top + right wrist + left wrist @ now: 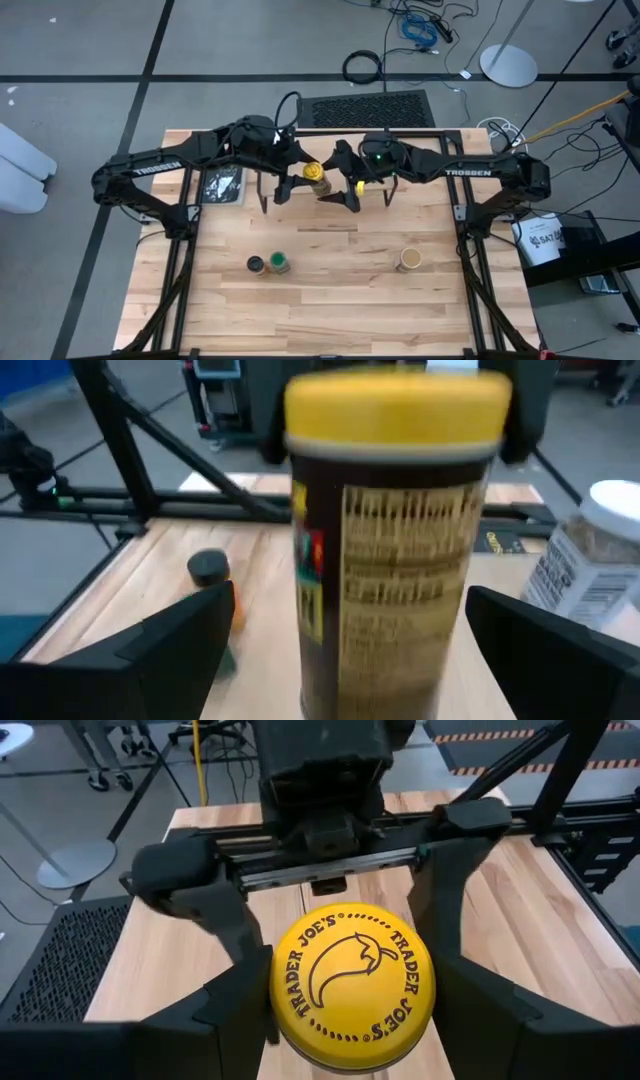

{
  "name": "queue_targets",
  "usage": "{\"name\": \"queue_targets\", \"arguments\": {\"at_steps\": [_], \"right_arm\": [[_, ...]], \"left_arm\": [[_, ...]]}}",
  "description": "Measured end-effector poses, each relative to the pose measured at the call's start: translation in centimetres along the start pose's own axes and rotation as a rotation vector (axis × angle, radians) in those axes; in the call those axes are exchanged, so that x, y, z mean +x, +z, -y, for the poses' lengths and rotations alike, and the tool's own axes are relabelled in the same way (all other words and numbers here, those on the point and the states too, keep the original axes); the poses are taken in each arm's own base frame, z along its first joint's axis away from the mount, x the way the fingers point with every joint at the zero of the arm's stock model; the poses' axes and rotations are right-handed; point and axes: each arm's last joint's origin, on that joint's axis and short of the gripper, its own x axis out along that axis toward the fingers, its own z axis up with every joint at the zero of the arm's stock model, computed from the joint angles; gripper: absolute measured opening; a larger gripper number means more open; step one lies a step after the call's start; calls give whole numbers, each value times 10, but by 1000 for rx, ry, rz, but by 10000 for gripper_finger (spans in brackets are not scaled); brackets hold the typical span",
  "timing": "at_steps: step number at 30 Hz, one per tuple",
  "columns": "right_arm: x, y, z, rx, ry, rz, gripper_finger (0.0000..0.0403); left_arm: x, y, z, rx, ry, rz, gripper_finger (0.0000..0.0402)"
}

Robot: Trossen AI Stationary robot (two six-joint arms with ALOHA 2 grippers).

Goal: Shelf spices
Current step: Remove the yellow seasoning bottle from the shelf

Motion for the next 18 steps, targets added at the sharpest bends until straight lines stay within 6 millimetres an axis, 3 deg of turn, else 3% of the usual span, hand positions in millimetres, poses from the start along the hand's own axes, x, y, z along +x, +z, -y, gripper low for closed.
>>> {"name": "queue_targets", "arguments": {"at_steps": [7,18], "right_arm": [[3,3,-1,-12,-43,39,372],[5,2,-2,4,-2,37,289]], "left_arm": [[4,1,7,10,-25,-2,235],[5,2,8,15,-3,4,235]]}}
